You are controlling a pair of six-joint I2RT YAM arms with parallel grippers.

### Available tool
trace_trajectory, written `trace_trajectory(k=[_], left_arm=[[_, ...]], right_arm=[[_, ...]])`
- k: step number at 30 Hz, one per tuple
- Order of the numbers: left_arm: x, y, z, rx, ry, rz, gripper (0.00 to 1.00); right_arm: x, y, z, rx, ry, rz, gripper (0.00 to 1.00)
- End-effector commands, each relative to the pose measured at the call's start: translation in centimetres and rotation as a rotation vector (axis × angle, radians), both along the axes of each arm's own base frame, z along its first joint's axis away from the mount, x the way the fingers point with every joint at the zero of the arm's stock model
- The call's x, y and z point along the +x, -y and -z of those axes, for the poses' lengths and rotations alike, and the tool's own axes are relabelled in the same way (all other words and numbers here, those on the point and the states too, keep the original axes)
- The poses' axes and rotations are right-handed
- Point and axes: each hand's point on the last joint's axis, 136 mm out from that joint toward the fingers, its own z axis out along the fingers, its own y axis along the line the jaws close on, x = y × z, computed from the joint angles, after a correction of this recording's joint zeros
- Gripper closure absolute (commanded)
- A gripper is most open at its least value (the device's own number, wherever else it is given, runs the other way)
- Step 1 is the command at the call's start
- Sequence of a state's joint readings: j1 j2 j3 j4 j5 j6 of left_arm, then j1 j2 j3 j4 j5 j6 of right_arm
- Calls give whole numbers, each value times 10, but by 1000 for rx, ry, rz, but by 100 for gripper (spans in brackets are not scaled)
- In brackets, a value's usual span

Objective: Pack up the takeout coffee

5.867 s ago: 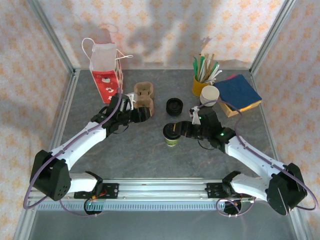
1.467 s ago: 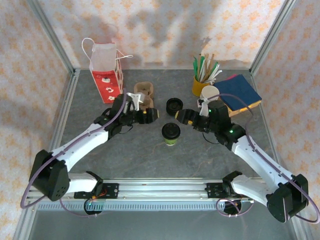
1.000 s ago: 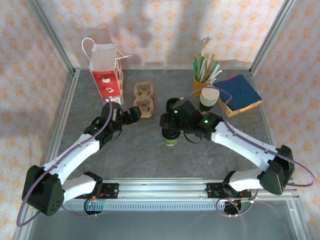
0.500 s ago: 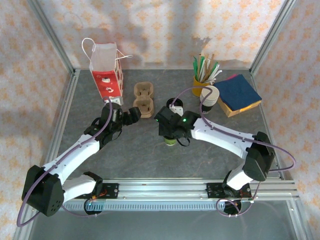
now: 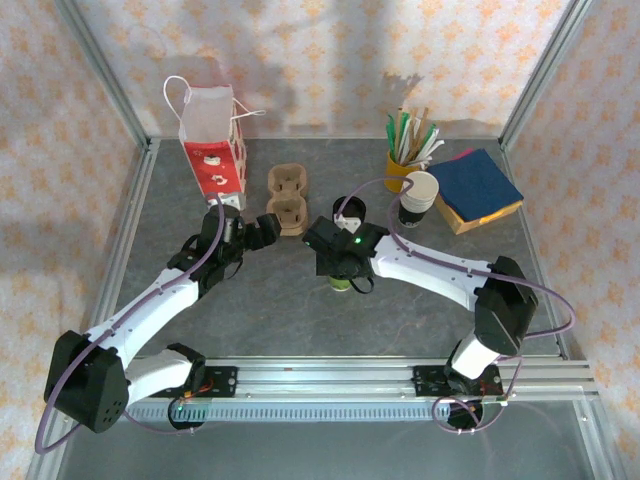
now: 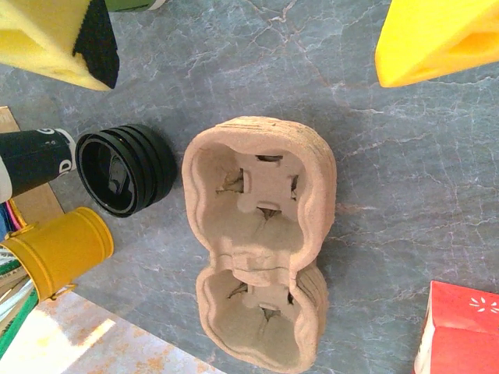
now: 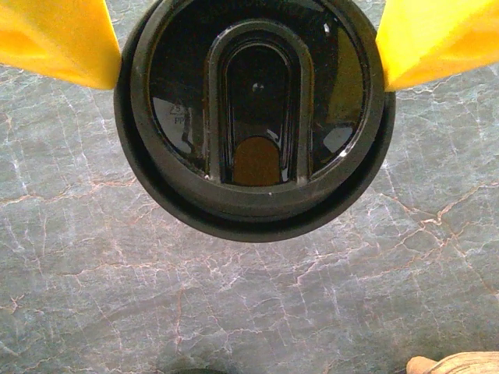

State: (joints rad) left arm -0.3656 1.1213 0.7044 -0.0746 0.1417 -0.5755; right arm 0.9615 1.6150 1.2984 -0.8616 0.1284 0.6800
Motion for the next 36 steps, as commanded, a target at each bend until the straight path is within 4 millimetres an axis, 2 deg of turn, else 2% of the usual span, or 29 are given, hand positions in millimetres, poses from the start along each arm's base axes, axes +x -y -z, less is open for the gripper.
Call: trace_trajectory(k=[1, 10, 20, 25, 31, 36], left_arm=[[5, 0, -4, 7, 17, 8, 13], [6, 0, -4, 7, 15, 6, 13], [6, 1, 3, 6, -1, 7, 13], [7, 2, 7, 9, -10, 12, 13], [10, 1, 13, 24, -20, 9, 12], [12, 6, 19, 19, -43, 28, 12]], right_arm=[[4, -3, -6, -10, 12, 3, 17], [12, -3, -7, 4, 3, 23, 19], [10, 8, 10, -6, -60, 39, 28], [5, 6, 19, -16, -105, 18, 25], [-8, 11, 38, -82, -202, -11, 22], [-9, 9, 39, -79, -209, -20, 20]])
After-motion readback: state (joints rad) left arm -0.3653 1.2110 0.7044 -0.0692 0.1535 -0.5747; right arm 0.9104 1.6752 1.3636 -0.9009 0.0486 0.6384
